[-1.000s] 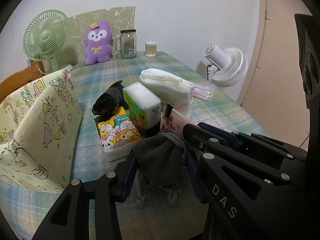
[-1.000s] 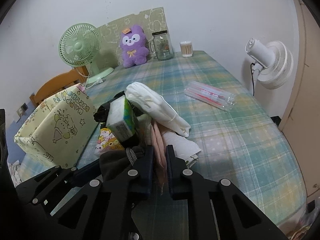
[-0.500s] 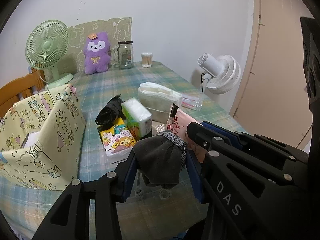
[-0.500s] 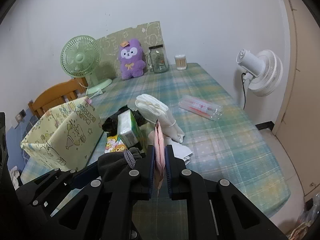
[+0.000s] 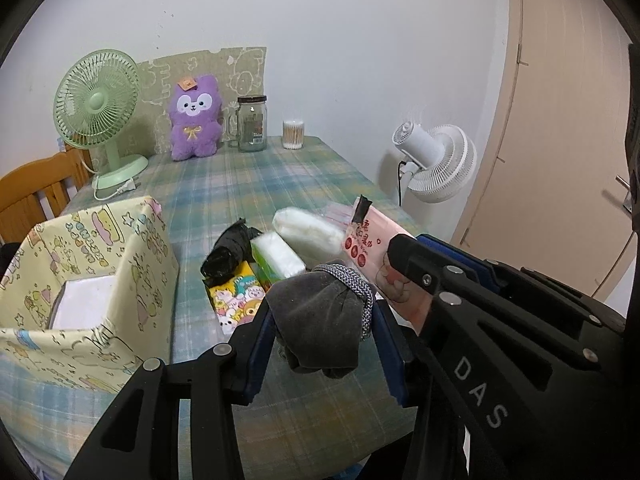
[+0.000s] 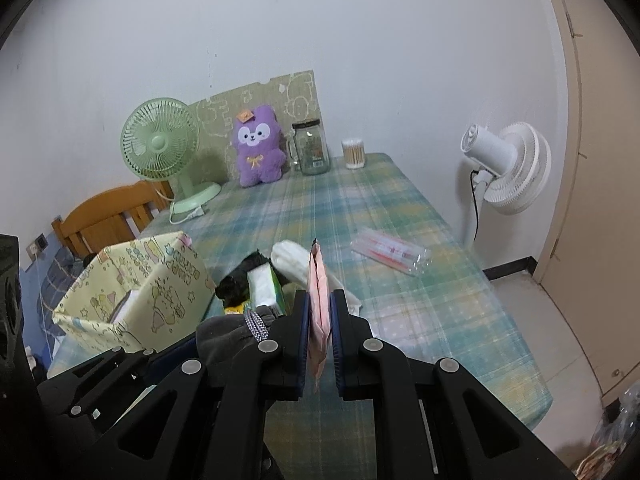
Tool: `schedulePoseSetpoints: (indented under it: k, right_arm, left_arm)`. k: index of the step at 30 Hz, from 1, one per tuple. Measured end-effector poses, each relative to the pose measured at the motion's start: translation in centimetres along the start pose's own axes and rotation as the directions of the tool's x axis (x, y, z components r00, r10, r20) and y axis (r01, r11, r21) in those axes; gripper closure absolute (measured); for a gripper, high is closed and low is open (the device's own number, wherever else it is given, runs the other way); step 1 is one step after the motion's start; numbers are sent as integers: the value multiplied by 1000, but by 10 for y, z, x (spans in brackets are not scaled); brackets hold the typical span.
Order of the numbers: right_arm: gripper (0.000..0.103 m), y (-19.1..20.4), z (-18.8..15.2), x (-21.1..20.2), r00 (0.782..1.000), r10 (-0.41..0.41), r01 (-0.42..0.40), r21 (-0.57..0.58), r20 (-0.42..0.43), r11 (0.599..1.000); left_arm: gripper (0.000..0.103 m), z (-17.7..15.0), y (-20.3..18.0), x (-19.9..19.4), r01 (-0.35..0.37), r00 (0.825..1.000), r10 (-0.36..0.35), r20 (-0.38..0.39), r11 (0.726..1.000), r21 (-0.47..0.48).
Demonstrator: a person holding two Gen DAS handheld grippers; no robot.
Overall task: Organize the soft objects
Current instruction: 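Carry the grey cloth and pink packet over the yellow fabric box with both grippers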
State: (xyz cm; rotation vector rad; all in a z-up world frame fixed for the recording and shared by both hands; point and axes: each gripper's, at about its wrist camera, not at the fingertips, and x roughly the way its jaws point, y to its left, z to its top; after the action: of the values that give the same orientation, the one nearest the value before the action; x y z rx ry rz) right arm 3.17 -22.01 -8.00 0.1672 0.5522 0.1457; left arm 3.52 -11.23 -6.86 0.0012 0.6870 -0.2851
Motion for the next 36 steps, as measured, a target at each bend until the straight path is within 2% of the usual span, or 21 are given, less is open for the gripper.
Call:
schedulePoseSetpoints:
  k: [20,28,36]
  right_arm:
    - [89,15,32,-12,999,-23,23,5,41,1000]
    - [90,28,43,-13,998,-24,24,0,52,1000]
    - [89,45,52,-5,998,-7,7,0,57,1000]
  left_arm:
    - [54,30,10,-19,-48,998,48,41,999,12]
    - [54,40,22,-27,-48,997,48,53,999,8]
    - [54,49,40,-30,-82,994,81,70,997,11]
